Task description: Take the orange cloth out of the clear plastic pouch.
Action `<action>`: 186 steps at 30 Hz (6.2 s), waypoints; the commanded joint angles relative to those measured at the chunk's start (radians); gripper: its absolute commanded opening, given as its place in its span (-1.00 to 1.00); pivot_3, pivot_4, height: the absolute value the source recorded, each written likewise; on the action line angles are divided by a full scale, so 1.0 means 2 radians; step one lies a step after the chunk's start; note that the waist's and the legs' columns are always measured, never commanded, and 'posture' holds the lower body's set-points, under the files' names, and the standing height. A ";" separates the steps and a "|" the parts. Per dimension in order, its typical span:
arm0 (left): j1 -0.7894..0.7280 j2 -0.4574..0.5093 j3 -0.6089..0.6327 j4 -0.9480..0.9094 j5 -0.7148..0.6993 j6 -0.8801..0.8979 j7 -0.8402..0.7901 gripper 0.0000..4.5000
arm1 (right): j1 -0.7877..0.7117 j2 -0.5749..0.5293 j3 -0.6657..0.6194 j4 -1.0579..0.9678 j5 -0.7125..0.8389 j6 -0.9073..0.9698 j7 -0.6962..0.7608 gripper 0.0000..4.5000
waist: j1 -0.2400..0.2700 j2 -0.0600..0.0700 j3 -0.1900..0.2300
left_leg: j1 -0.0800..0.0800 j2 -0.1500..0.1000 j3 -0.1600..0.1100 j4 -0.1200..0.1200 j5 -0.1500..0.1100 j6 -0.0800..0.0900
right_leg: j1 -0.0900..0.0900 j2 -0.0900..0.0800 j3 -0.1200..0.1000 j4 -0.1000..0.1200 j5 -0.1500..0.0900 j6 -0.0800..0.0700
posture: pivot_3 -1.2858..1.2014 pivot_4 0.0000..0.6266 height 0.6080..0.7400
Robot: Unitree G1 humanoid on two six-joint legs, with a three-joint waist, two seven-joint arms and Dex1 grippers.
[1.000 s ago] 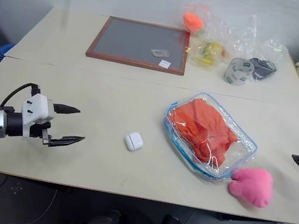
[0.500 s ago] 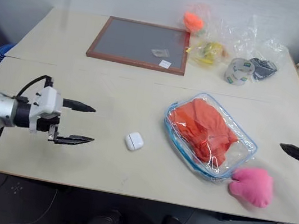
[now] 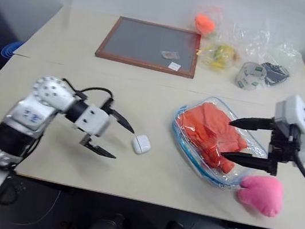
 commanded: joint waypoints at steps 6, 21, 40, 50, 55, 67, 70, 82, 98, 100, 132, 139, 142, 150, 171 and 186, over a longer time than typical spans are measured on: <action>-0.097 -0.086 -0.029 0.229 0.067 -0.183 0.008 1.00 | 0.048 0.014 -0.036 -0.085 0.046 0.024 -0.042 0.99 | -0.001 -0.001 0.000 | -0.001 -0.001 0.000 0.000 -0.001 0.002 | 0.000 0.000 0.000 -0.002 0.001 0.001 | 0.03 -0.52 1.00; -0.157 -0.157 -0.018 0.391 0.099 -0.190 -0.011 0.24 | 0.113 0.019 -0.090 -0.133 0.094 0.041 -0.089 1.00 | 0.005 -0.002 0.000 | -0.002 -0.001 0.000 0.002 -0.001 0.003 | 0.000 -0.001 0.000 -0.001 0.001 0.002 | 0.03 -0.52 1.00; -0.013 -0.066 0.042 0.114 0.046 -0.013 0.041 -0.15 | 0.009 0.046 0.027 -0.068 0.068 0.007 -0.082 1.00 | -0.006 -0.003 0.000 | -0.002 0.000 -0.001 0.004 -0.002 0.002 | 0.000 0.000 0.000 -0.001 0.002 0.002 | 0.03 -0.52 1.00; 0.003 -0.082 0.059 -0.005 0.068 0.168 0.167 -0.08 | -0.016 0.066 0.051 -0.067 0.061 0.009 -0.087 1.00 | -0.001 -0.003 0.000 | -0.006 -0.001 -0.002 0.007 -0.002 0.003 | -0.001 0.000 -0.001 -0.001 0.002 0.003 | 0.03 -0.52 1.00; 0.063 -0.077 0.082 -0.188 0.023 0.389 0.200 0.48 | 0.006 0.067 0.041 -0.085 0.069 0.016 -0.097 1.00 | -0.004 -0.003 0.000 | -0.005 0.000 -0.002 0.006 -0.002 0.003 | -0.001 0.000 -0.001 -0.001 0.002 0.003 | 0.03 -0.52 1.00; 0.120 -0.090 0.086 -0.243 0.021 0.477 0.320 0.99 | 0.004 0.058 0.028 -0.092 0.086 0.029 -0.103 1.00 | 0.002 -0.003 0.000 | -0.005 0.000 -0.002 0.007 -0.002 0.003 | -0.001 0.000 0.000 -0.001 0.002 0.003 | 0.03 -0.52 1.00; 0.118 -0.094 0.075 -0.214 0.019 0.442 0.318 0.99 | 0.005 0.059 0.025 -0.091 0.088 0.030 -0.104 1.00 | 0.002 -0.003 0.000 | -0.005 0.000 -0.002 0.007 -0.002 0.003 | -0.001 0.000 0.000 -0.001 0.002 0.003 | 0.03 -0.52 1.00; 0.127 -0.087 0.036 -0.183 0.027 0.380 0.295 0.99 | -0.007 0.069 0.036 -0.080 0.077 0.026 -0.106 1.00 | 0.002 -0.003 0.000 | -0.005 0.000 -0.002 0.007 -0.002 0.003 | -0.001 0.000 0.000 -0.001 0.002 0.003 | 0.03 -0.52 1.00; 0.190 -0.086 0.113 -0.224 0.012 0.418 0.378 0.26 | -0.038 0.071 0.066 -0.075 0.082 0.034 -0.084 1.00 | -0.003 -0.003 0.000 | -0.005 0.000 -0.002 0.007 -0.002 0.003 | -0.001 0.000 0.000 -0.001 0.002 0.003 | 0.03 -0.52 1.00; 0.222 -0.081 0.185 -0.251 0.008 0.449 0.427 0.26 | -0.060 0.082 0.081 -0.060 0.075 0.028 -0.080 1.00 | -0.007 -0.003 0.000 | -0.005 0.000 -0.002 0.007 -0.002 0.003 | -0.001 0.000 0.000 -0.001 0.002 0.003 | 0.03 -0.52 1.00; 0.466 0.004 0.668 -0.316 -0.122 0.544 0.557 0.98 | -0.172 0.195 0.162 0.073 -0.033 -0.028 -0.037 1.00 | -0.004 -0.004 -0.001 | -0.005 0.003 0.005 0.004 -0.004 0.000 | -0.008 0.003 0.009 0.000 0.002 0.002 | 0.03 -0.52 1.00; 0.464 0.169 0.674 -0.431 -0.338 0.623 0.327 0.98 | -0.098 0.161 0.115 -0.008 -0.026 0.004 -0.093 1.00 | -0.004 -0.004 0.000 | -0.005 0.003 0.005 0.004 -0.004 0.000 | -0.008 0.004 0.012 -0.001 0.002 0.002 | 0.03 -0.52 1.00; 0.442 0.227 0.609 -0.461 -0.410 0.620 0.251 0.98 | -0.050 0.151 0.102 -0.061 -0.043 0.010 -0.134 1.00 | -0.006 -0.002 0.000 | -0.005 0.004 0.006 0.004 -0.005 -0.001 | -0.009 0.005 0.013 0.000 0.002 0.001 | 0.03 -0.52 1.00; 0.255 0.260 0.310 -0.466 -0.382 0.522 0.184 0.98 | 0.094 0.162 0.132 -0.188 -0.180 0.035 -0.334 1.00 | -0.004 -0.002 0.000 | -0.004 0.005 0.009 0.001 -0.003 -0.004 | -0.011 0.009 0.013 0.001 0.001 -0.002 | 0.03 -0.52 1.00; 0.167 0.206 0.203 -0.386 -0.303 0.457 0.131 1.00 | 0.222 0.203 0.195 -0.150 -0.420 -0.138 -0.482 -0.32 | -0.003 -0.003 0.000 | -0.004 0.005 0.008 0.001 -0.002 -0.004 | -0.010 0.009 0.013 0.001 0.001 -0.002 | 0.03 -0.52 1.00; 0.220 0.225 0.257 -0.425 -0.319 0.475 0.143 1.00 | 0.087 0.181 0.246 -0.007 -0.368 -0.362 -0.268 -0.99 | -0.010 -0.003 0.000 | -0.004 0.006 0.008 0.001 -0.002 -0.004 | -0.010 0.010 0.013 0.001 0.001 -0.002 | 0.03 -0.52 1.00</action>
